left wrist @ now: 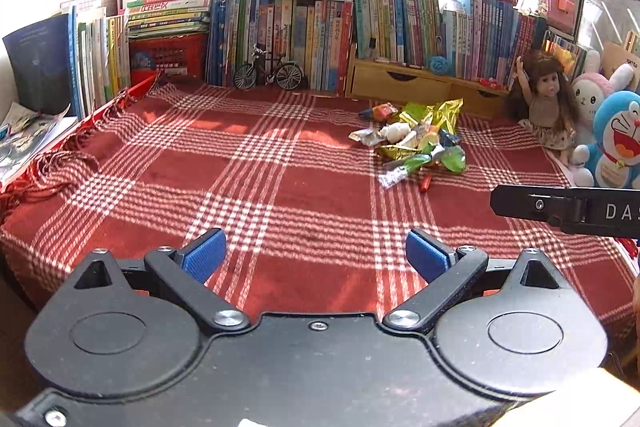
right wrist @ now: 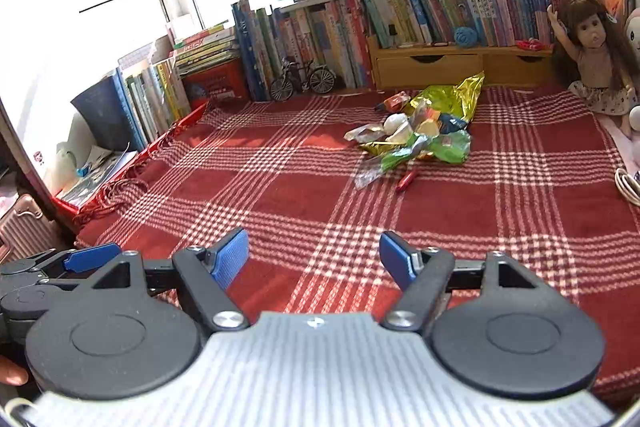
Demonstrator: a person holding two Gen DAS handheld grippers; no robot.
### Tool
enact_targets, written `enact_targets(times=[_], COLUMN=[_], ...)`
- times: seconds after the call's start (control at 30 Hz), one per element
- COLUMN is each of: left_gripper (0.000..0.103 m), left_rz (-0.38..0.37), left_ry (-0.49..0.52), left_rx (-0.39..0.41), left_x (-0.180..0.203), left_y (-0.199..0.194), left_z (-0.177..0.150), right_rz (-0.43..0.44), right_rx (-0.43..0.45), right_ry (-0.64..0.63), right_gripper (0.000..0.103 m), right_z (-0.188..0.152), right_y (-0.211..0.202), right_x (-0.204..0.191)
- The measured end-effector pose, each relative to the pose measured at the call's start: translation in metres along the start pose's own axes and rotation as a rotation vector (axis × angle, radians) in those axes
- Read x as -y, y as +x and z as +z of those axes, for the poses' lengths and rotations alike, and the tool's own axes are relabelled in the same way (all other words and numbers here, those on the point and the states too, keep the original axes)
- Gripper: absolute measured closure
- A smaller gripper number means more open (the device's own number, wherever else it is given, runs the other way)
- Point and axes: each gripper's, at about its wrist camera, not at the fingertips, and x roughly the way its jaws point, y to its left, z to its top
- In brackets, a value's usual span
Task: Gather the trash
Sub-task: 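Move both open tools back over the blanket toward the remaining wrappers, then grasp a green snack wrapper with the left tool while the right tool grasps a blue wrapper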
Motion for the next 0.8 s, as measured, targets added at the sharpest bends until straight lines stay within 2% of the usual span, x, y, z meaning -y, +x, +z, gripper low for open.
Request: enact_targets(times=[0.07, 0.3, 0.5, 0.57, 0.63, 0.67, 0.73, 0.8], left_gripper=[0.007, 0.007, 0.008, 0.013, 0.027, 0.031, 0.038, 0.042], left_rz=[-0.003, -0.042, -0.045, -0.070, -0.099, -0.110, -0.127, -0.141], left_ry=[0.000, 0.015, 0.070, 0.051, 0.030, 0.025, 0.038, 0.085], left_rx=[0.010, -0.034, -0.104, -0.130, -0.156, -0.165, -0.173, -0.164], left_x=[0.011, 0.053, 0.082, 0.085, 0.089, 0.091, 0.098, 0.109], left_y=[0.020, 0.112, 0.187, 0.206, 0.224, 0.232, 0.245, 0.253], left_z=[0.017, 0.073, 0.083, 0.084, 0.085, 0.085, 0.086, 0.086], right_rz=[-0.020, -0.113, -0.156, -0.154, -0.142, -0.133, -0.124, -0.124], right_rx=[0.023, 0.049, -0.050, -0.077, -0.100, -0.114, -0.148, -0.178], right_ry=[0.010, 0.014, -0.022, -0.013, 0.002, 0.006, -0.001, -0.004], right_gripper=[0.021, 0.021, 0.020, 0.020, 0.020, 0.022, 0.029, 0.041], right_z=[0.018, 0.087, 0.125, 0.129, 0.133, 0.134, 0.136, 0.137], right_y=[0.011, 0.063, 0.134, 0.153, 0.170, 0.179, 0.195, 0.209], right_x=[0.015, 0.073, 0.119, 0.130, 0.139, 0.143, 0.149, 0.155])
